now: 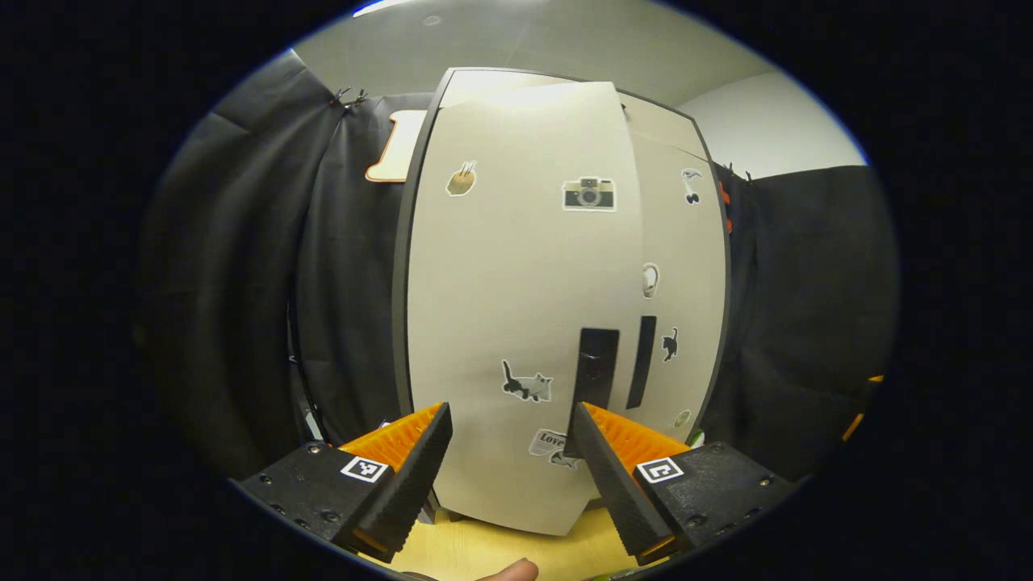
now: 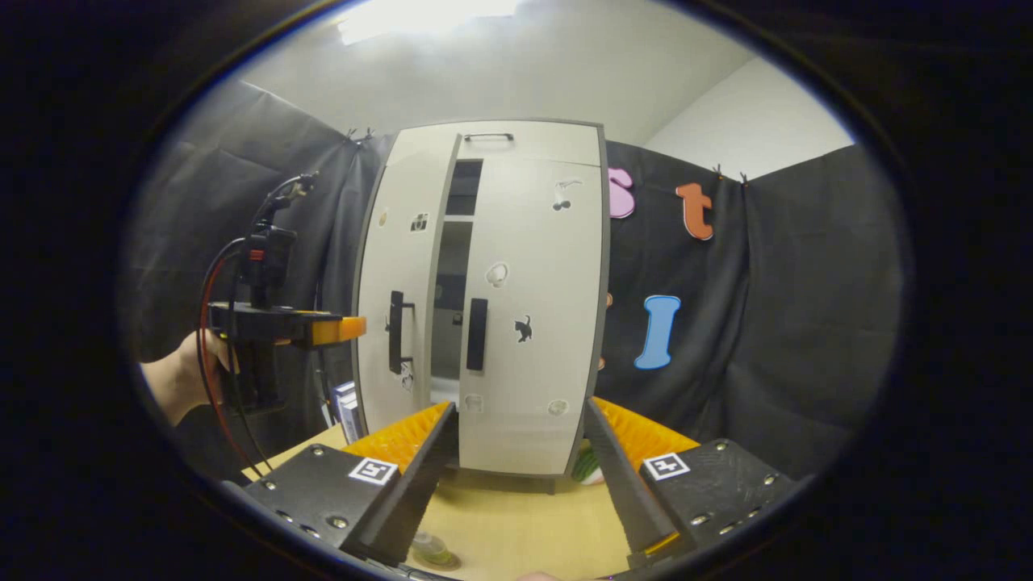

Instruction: Grasp the bottle in the cabinet with the left hand and place it on the coaster, then close the right door with the right hand and the left door with the left hand.

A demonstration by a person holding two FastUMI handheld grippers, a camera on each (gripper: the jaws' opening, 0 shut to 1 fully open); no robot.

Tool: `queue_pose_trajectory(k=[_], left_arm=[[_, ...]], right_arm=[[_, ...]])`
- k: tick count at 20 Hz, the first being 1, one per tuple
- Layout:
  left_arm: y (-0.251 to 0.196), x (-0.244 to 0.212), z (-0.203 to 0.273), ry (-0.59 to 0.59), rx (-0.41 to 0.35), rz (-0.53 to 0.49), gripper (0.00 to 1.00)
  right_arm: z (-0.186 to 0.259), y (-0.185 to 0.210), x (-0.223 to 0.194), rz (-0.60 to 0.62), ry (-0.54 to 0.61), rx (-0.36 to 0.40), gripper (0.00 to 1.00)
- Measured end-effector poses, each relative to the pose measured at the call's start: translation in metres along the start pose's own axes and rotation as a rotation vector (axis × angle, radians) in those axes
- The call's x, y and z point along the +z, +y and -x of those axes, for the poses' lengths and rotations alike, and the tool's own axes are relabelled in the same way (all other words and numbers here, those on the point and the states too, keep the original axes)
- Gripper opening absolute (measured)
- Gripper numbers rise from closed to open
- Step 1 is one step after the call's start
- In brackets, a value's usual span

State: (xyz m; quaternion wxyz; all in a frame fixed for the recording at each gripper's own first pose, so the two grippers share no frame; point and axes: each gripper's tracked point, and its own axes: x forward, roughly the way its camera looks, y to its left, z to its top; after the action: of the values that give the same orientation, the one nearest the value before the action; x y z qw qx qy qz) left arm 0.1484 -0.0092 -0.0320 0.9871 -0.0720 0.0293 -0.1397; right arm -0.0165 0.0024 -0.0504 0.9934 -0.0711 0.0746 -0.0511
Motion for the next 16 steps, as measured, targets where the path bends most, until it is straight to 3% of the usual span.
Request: queue_pose_trajectory(k=[9,10,11,13,16], left_arm=[[-0.034,0.005,0.038,-0.004,0.008,0.036,0.96],[-0.036,0.008,0.043,-0.004,0.013,0.046,0.92],[-0.038,0.01,0.047,-0.005,0.014,0.054,0.96],[-0.039,0.012,0.057,-0.014,0.027,0.053,0.92],[-0.037,0.005,0.069,-0.007,0.048,0.035,0.96]], right_arm=[[-0.011,0.003,0.001,-0.004,-0.011,0.003,0.95],[-0.011,0.003,0.002,-0.007,-0.014,0.0,0.95],[-0.013,0.004,0.003,-0.013,-0.015,-0.004,0.95],[-0.013,0.006,0.005,-0.02,-0.02,-0.008,0.95],[-0.017,0.01,0.004,-0.014,-0.021,-0.018,0.95]])
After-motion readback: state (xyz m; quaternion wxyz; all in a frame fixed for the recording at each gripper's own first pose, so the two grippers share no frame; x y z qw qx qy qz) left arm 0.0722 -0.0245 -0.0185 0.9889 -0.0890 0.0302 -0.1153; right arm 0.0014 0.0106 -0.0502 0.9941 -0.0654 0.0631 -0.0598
